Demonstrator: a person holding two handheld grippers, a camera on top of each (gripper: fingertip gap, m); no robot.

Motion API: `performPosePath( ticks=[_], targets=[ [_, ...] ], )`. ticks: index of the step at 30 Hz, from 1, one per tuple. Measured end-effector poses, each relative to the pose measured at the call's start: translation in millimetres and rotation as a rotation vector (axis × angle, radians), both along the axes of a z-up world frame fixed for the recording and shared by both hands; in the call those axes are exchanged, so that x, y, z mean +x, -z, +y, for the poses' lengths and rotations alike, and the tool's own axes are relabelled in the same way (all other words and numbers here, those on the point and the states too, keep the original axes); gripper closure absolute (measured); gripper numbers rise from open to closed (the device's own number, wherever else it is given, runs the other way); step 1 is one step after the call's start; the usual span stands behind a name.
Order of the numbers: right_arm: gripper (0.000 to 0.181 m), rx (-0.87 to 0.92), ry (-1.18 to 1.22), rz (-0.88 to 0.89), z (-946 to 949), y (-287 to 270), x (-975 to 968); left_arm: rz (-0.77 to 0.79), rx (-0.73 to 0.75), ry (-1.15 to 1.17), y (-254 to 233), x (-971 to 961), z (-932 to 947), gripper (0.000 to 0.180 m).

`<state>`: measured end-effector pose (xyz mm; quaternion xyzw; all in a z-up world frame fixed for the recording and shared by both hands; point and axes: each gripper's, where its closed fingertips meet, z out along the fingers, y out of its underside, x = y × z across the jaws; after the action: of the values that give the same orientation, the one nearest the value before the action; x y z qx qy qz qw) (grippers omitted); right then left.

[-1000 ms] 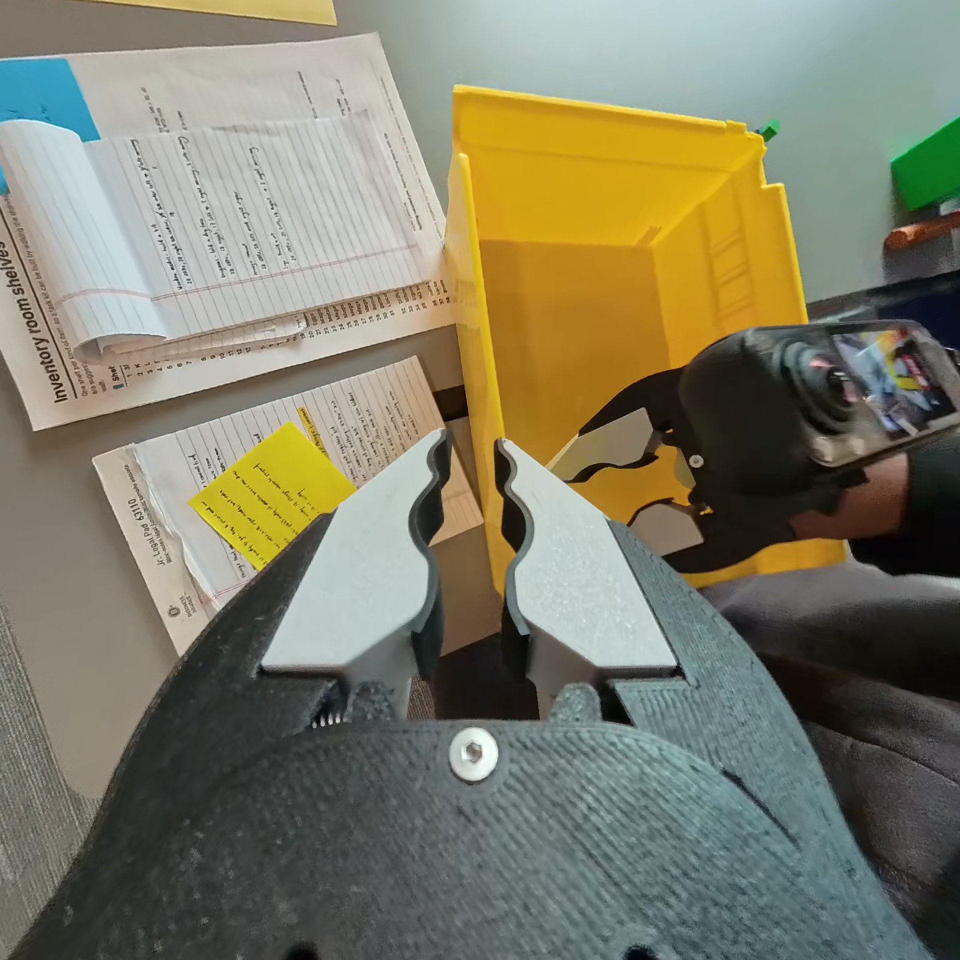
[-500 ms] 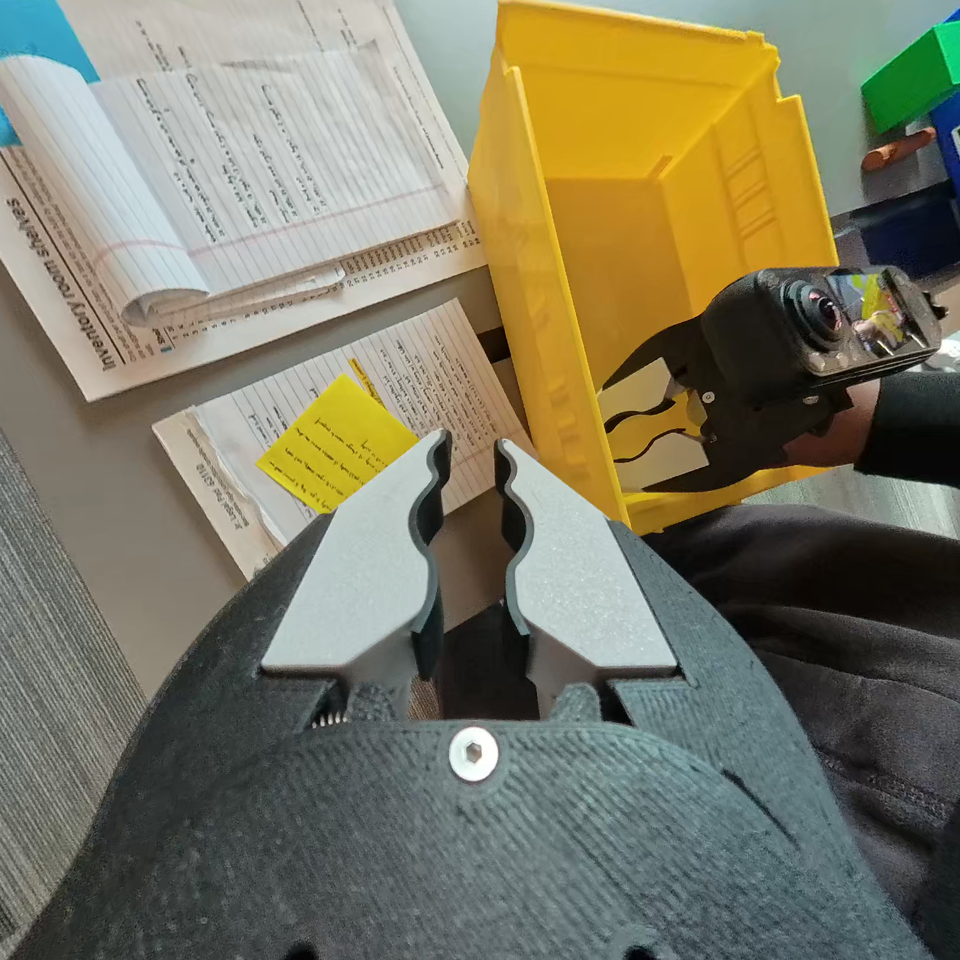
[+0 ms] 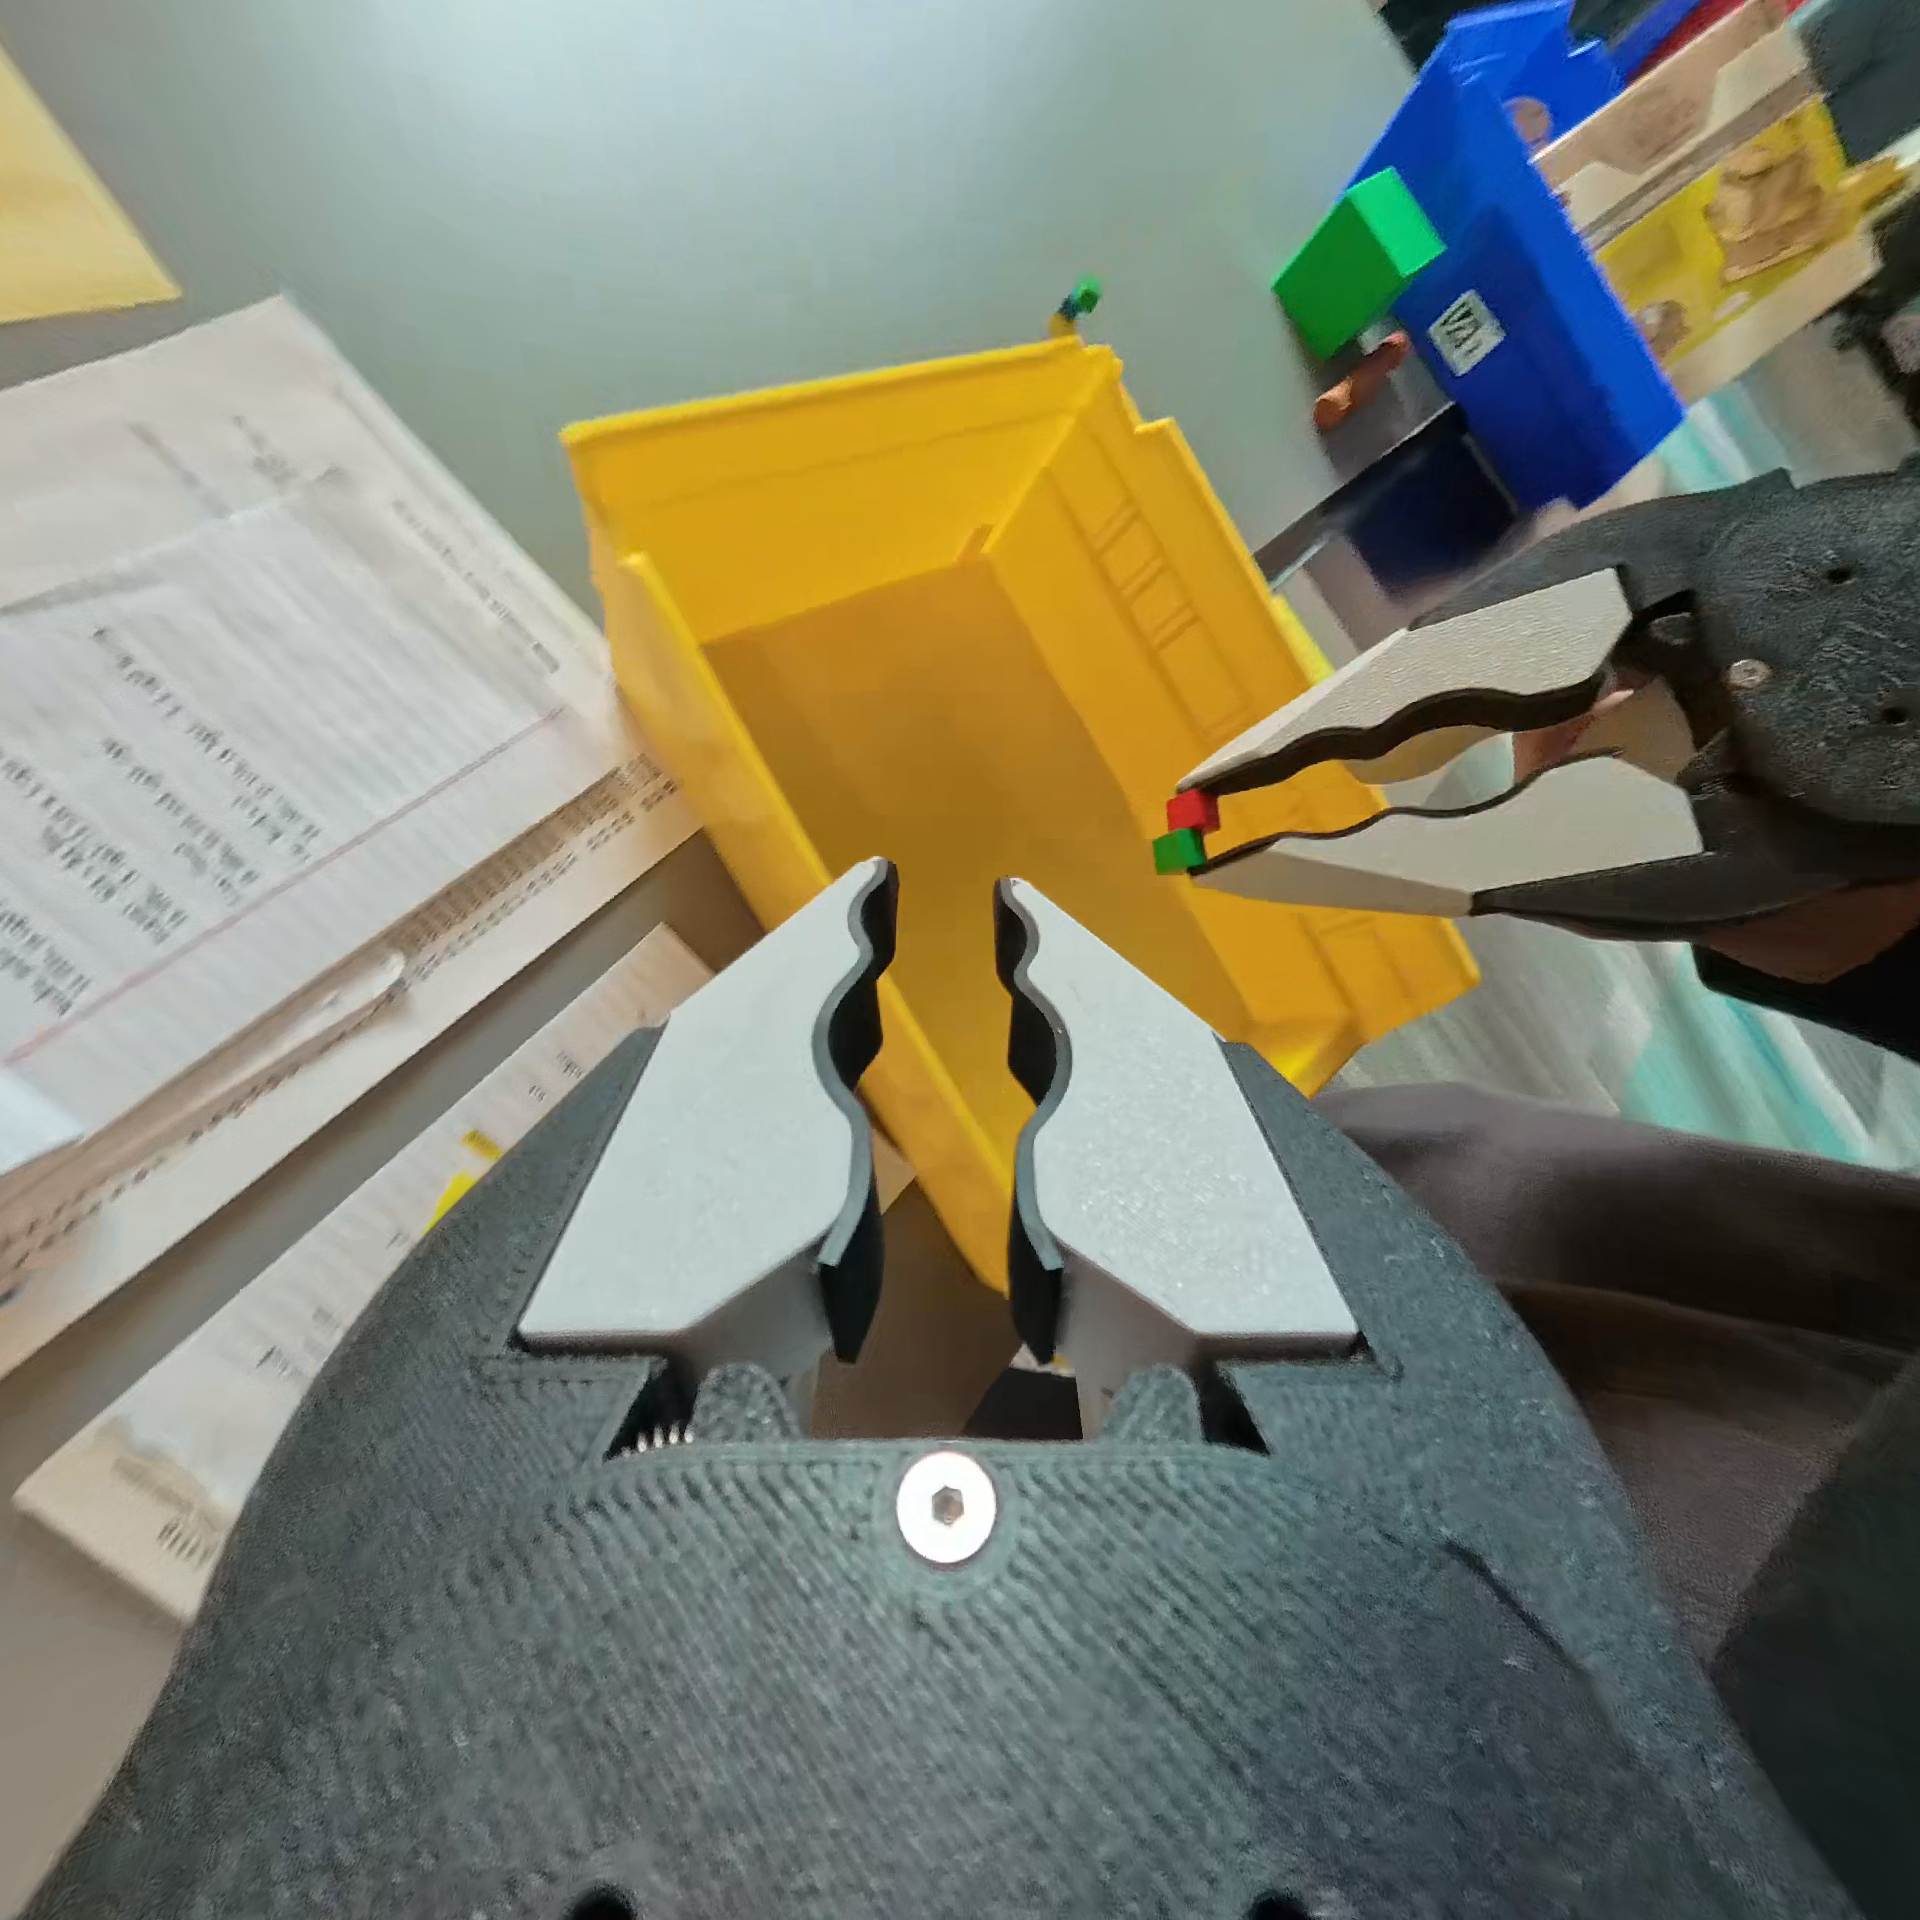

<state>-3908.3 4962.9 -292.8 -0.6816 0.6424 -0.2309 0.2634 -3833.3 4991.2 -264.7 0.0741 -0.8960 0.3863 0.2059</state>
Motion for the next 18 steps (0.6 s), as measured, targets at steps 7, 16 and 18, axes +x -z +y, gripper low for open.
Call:
performPosePath(
  ticks=[7,16,18],
  targets=[
    [0.163,0.013,0.248,-0.172,-40,-68,-32,0.285,-0.084,0.059,-36,-39,-44,0.158],
    [0.163,0.037,0.251,-0.228,-45,-90,-21,0.496,-0.076,0.047,-41,-59,-43,0.152],
    [0.163,0.043,0.229,-0.228,-41,-90,-15,0.523,-0.073,0.037,-41,-55,-42,0.151]
  ],
)
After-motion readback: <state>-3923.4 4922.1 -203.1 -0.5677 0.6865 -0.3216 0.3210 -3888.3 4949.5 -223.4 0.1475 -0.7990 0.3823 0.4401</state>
